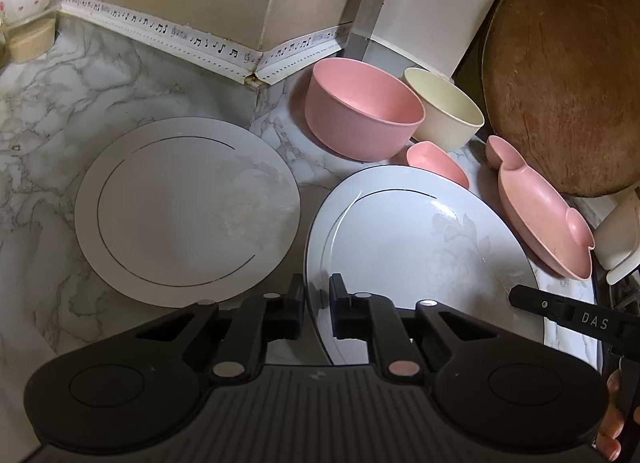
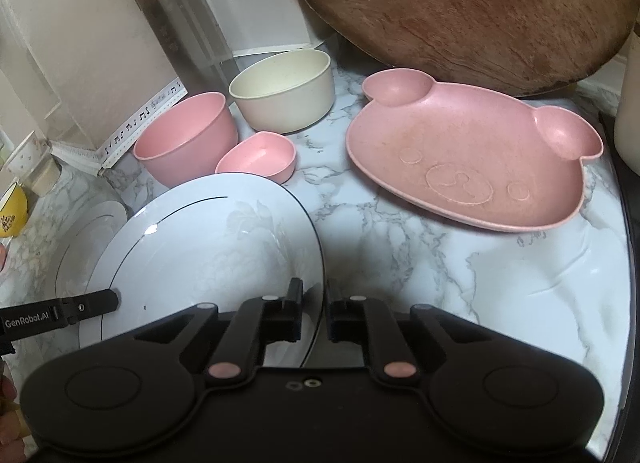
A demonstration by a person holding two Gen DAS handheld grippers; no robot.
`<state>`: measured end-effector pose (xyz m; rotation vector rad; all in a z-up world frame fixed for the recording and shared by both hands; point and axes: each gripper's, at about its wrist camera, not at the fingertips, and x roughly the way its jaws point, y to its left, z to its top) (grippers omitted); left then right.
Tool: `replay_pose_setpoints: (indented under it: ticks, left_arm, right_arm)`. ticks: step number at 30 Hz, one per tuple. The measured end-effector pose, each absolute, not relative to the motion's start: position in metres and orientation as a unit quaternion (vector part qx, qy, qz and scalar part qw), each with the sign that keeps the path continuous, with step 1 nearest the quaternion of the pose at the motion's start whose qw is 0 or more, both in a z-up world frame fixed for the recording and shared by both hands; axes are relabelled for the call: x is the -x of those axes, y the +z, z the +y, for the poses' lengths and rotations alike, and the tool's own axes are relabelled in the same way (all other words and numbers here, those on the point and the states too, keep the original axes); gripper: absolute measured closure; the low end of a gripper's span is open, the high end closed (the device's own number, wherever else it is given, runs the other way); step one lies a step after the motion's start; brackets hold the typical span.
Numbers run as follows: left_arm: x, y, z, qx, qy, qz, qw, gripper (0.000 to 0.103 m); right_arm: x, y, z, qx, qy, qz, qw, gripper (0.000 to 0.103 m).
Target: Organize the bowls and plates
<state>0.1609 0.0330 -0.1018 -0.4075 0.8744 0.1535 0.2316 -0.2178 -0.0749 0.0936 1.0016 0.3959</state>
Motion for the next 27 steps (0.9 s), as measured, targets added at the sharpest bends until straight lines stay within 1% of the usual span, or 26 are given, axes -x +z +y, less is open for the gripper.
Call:
replay_pose_setpoints:
  ticks: [9, 27]
  left_arm:
    - [-0.158, -0.101, 0.027, 0.190, 0.039, 0.419, 0.887, 0.093]
    - [-0.150, -0.096, -0.060, 0.126, -0.099, 0.431, 0.888, 0.093]
  right_arm:
    - [-0.212, -0.071, -0.237, -0.064, 0.165, 0.482, 0.858, 0.092]
    - [-0.127, -0.045, -0.333, -0.097, 0.052, 0.463, 0.879, 0.092]
